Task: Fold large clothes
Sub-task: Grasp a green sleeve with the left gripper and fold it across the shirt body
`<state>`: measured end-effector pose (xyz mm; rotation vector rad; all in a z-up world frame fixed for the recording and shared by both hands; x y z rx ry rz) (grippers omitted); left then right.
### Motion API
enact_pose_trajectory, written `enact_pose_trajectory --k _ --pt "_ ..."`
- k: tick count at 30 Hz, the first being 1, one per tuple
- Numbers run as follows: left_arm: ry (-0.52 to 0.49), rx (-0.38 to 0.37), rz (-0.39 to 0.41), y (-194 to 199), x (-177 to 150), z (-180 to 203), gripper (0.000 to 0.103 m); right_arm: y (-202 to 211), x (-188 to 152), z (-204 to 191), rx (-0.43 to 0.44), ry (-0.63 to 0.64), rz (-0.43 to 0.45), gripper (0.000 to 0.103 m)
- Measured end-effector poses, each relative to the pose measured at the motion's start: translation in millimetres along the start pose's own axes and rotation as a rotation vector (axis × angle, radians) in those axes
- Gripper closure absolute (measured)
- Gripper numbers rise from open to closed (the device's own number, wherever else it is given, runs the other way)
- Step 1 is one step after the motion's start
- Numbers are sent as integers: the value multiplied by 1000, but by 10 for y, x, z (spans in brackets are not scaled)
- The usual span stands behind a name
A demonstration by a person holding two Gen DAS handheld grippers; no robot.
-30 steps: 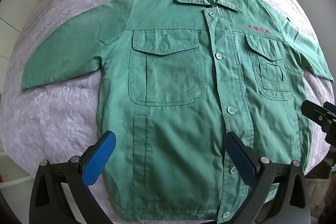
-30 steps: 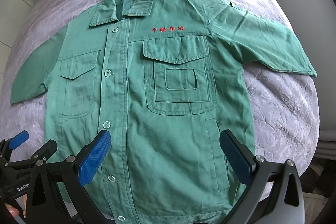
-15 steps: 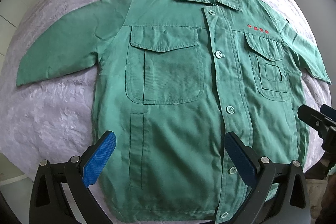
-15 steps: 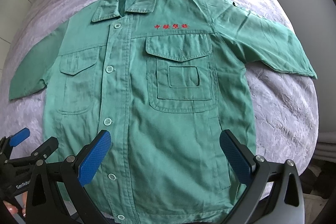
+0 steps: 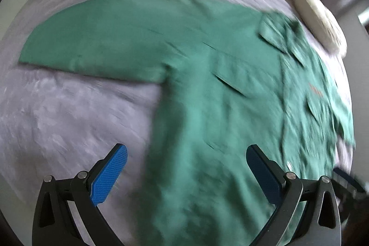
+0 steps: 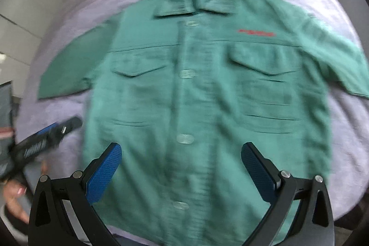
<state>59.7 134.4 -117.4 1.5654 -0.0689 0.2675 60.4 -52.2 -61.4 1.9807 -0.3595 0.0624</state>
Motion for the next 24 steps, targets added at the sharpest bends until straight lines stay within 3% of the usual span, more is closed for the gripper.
enact_pose_trajectory --k 4,7,11,20,21,22,23,24 --pt "130 24 59 -169 338 -645 0 -330 -15 -373 88 46 -42 0" --pt "233 31 102 -319 584 -1138 0 -654 -92 -646 141 77 -144 0" --pt "323 34 145 -595 876 -1666 0 -999 -199 -888 161 118 -200 0" --pt "449 22 175 -1114 1357 -2239 0 -1375 -306 -1202 189 155 -254 0" --pt "470 20 194 -1104 1388 -2296 6 -1386 -314 -1224 189 156 -255 0" --pt "491 46 208 -1087 1413 -2353 26 -1419 -312 -1230 189 157 -255 0" --pt "500 81 195 -1092 1420 -2404 39 -1450 -298 -1249 188 158 -252 0" --pt "507 96 190 -1087 1429 -2445 65 -1454 -287 -1256 187 158 -248 0"
Point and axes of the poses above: each gripper's, at about its wrist camera, not at the fingertips, and y roughly against the way its jaws point, z to its right, x to its top, the point moved 8 cm from there along -y, roughly the way its jaws point, and after that the axes turned 10 degrees about x, right-handed, at the moved point
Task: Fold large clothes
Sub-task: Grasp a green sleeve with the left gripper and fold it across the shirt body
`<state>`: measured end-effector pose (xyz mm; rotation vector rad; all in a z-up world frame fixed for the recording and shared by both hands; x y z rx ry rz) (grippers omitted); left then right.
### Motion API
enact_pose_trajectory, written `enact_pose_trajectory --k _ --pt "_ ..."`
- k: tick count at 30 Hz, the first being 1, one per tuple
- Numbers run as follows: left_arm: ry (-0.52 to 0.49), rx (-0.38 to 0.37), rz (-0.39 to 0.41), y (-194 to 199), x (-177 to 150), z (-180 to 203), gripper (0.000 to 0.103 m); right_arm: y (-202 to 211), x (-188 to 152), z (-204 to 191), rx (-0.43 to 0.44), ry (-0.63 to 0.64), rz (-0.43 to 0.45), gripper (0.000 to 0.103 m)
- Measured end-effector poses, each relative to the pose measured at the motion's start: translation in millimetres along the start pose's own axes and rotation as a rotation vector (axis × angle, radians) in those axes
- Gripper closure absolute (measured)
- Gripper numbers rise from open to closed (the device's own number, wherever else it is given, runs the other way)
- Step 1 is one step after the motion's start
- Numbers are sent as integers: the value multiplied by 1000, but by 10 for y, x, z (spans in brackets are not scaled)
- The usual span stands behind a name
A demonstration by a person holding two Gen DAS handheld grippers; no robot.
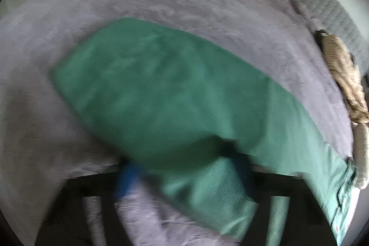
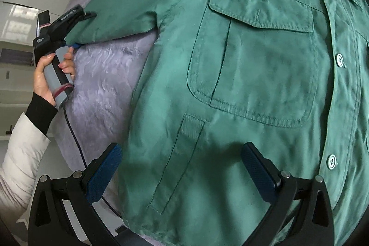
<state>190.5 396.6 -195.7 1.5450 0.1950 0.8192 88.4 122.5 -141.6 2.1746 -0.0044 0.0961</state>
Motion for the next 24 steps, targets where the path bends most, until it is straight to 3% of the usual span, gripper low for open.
enact_pose_trajectory --k 1,4,8,12,17,22,24 --pt "11 -3 7 15 29 -30 87 3 9 9 0 -1 4 0" --pt "23 -90 30 152 108 -42 98 30 26 45 7 -11 20 0" --pt "-45 -299 93 578 179 311 98 150 43 151 24 -41 51 0" --pt "-196 -472 156 1103 90 961 97 265 49 273 42 -71 93 0" --pt "-452 -630 147 1629 -543 2080 98 514 28 546 52 -132 159 0" --pt "-671 -684 90 1837 -1434 3081 97 948 -20 1019 24 -208 266 0" --pt "-755 -674 56 1864 -1874 3397 97 1067 -56 1221 10 -247 300 0"
Point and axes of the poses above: each gripper's, at about its wrist camera, not at the fingertips, and y roughly against the way its jaws point, z to its right, x to its top, the point moved 8 cm from there along -y, roughly the way its jaws point, and after that the axes turned 10 degrees about x, right-handed, at the moved point
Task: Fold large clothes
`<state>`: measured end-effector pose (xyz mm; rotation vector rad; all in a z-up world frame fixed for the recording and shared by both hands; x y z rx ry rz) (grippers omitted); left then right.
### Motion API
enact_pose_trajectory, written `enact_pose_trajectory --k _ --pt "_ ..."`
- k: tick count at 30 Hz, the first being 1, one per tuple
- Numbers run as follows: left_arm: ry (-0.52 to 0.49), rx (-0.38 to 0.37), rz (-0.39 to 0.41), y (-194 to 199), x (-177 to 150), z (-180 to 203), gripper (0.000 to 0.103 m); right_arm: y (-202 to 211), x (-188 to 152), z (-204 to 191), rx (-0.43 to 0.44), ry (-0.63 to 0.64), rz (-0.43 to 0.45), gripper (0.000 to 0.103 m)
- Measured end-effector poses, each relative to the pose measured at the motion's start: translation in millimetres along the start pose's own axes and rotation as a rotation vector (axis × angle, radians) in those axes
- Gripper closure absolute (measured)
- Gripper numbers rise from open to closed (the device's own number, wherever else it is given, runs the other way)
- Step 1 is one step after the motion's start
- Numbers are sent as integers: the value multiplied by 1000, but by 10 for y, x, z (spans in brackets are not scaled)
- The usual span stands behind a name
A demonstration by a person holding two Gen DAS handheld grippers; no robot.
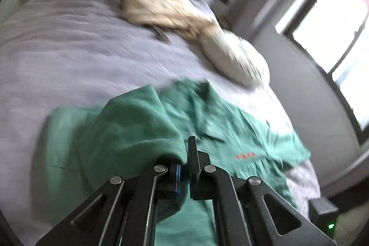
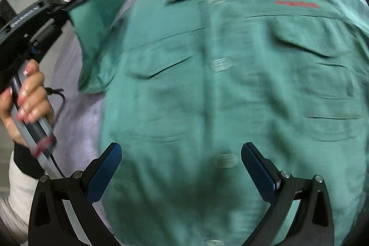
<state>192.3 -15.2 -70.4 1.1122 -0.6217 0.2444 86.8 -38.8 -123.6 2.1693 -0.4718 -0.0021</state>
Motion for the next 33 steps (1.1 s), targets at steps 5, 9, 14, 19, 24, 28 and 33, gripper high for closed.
enact_pose_trajectory --k 5,9,14,19,24,28,33 --pt "-175 156 -81 -553 -450 554 97 214 57 546 -23 -108 67 0" --pt "-231 218 -150 -785 -740 585 47 288 82 870 -37 -160 89 0" --pt "-252 200 -137 -618 -759 623 15 409 248 973 -56 -148 118 0" --pt "-231 309 -31 -53 -669 185 15 572 553 712 -87 -32 180 0" --pt "-121 576 -25 364 -852 -759 15 418 924 160 -128 178 186 0" --pt "-51 653 -134 354 -1191 -1284 15 36 1089 -327 -161 359 138 0" --pt "-61 686 -155 127 -1299 -1398 15 -574 1210 -880 -178 547 71 0"
Point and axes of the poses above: each gripper's, at about its wrist camera, not at the fingertips, and y roughly against the way its jaws point, z to its right, x to its top, the point moved 8 cm from there along -y, roughly the way its jaws point, and after that the axes turned 10 degrees about x, right-handed, at the moved point
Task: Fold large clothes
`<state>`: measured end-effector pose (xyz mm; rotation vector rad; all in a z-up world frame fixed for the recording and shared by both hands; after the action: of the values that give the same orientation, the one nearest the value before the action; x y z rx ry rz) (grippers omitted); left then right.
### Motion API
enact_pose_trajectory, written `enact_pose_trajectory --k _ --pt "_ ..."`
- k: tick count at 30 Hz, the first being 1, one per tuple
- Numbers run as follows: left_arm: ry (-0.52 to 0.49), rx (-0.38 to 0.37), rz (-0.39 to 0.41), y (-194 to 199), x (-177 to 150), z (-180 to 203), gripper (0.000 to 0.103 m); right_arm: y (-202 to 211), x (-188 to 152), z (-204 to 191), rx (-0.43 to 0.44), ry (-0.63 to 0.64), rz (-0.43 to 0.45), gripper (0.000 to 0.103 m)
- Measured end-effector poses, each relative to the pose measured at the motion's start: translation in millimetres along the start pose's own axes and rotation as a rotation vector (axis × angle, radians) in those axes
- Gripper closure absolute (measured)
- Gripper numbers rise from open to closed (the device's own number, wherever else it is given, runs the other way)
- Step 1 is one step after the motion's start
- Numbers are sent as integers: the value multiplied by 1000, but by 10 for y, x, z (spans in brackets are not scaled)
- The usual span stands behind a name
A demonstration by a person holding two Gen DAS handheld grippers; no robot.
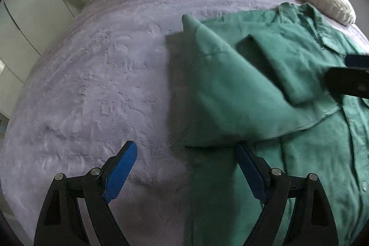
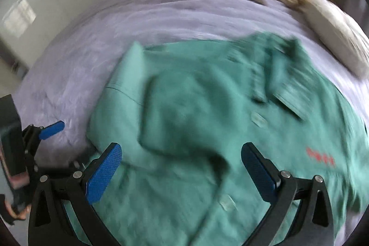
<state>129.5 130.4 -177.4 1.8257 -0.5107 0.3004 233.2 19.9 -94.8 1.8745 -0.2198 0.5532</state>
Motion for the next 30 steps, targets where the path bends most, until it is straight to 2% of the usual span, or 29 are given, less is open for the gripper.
enact_pose_trajectory --k 4,5,6,7,8,9,12,13,17,19,20,22,23,26,30 --pt "107 -1 -33 -222 -6 -62 15 -506 72 -33 -79 12 -65 1" --pt "128 2 -40 -260 -1 -90 15 -636 61 42 -143 15 -92 11" --pt "157 2 -52 -298 11 -137 15 -669 43 104 -171 15 -102 45" --pt "169 0 -60 -328 10 -148 15 -675 44 143 -165 7 -99 60" --pt "181 -6 -66 -383 24 -156 15 -596 70 211 -160 -20 -78 79" --pt "189 -13 -65 -416 38 -153 15 -492 77 279 -149 -48 -59 85" --pt "181 -3 -58 -445 80 -145 15 -10 128 587 -90 -169 69 85" --pt "184 0 -57 -455 96 -151 15 161 126 730 -98 -202 106 85" --pt "194 4 -58 -454 60 -199 15 710 -53 1455 -70 -414 233 84" --pt "191 9 -60 -458 50 -192 15 765 -308 1855 10 -579 244 77" --pt "187 15 -60 -464 58 -191 15 759 -477 2057 26 -666 234 69" --pt "170 30 -55 -461 86 -191 15 763 -702 2293 25 -765 226 56" --pt "162 34 -52 -455 93 -199 15 798 -831 2409 48 -831 243 46" --pt "138 33 -52 -421 130 -224 15 914 -992 2481 123 -907 299 43" --pt "99 19 -58 -276 131 -272 15 909 -1021 2392 192 -893 280 39"
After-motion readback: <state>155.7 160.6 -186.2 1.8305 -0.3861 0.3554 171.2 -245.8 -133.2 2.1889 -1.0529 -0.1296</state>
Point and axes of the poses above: each gripper's, at about its wrist camera, not at the fingertips, and y roughly against the way its jaws point, z to its right, x to its top, the point moved 8 cm from there along -y, roughly the way its jaws point, and after that the axes turned 10 degrees about x, right-handed, at the moved point
